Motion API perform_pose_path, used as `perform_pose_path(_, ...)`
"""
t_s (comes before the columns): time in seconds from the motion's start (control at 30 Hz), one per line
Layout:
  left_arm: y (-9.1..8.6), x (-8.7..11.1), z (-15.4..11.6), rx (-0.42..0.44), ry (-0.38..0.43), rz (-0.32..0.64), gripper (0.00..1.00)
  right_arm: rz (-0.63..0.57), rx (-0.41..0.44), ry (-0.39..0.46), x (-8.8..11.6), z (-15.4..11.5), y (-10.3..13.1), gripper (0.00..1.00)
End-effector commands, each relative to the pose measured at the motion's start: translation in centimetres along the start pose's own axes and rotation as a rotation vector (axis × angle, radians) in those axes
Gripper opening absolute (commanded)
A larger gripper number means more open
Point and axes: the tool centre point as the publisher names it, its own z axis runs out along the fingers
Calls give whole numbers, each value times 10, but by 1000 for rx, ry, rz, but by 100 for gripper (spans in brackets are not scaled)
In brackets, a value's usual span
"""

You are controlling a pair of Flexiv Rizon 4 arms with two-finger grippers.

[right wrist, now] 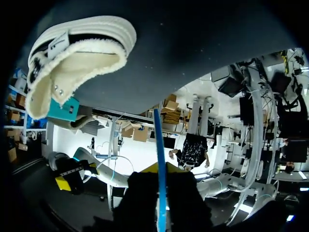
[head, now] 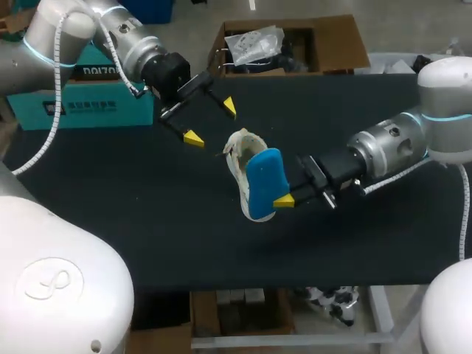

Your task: Open the shoe tongue, take the insole out of the shoe, put the insole back into the shoe, and pack the shoe into the shoebox

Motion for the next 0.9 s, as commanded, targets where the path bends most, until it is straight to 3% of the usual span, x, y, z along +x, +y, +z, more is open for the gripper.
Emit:
perform_pose_path(0.03,12,-5,-9,151,356,14,100,-38,-3,30,-16,-5,-6,0)
perform_pose_path(0.3,16,2,-8,145,390,14,100,-81,3,2,-23,-4,-12,0)
perform_pose_path(0.9,15,6,-8,163,378,28,100,-79,11,-32,-34,2,-15,0)
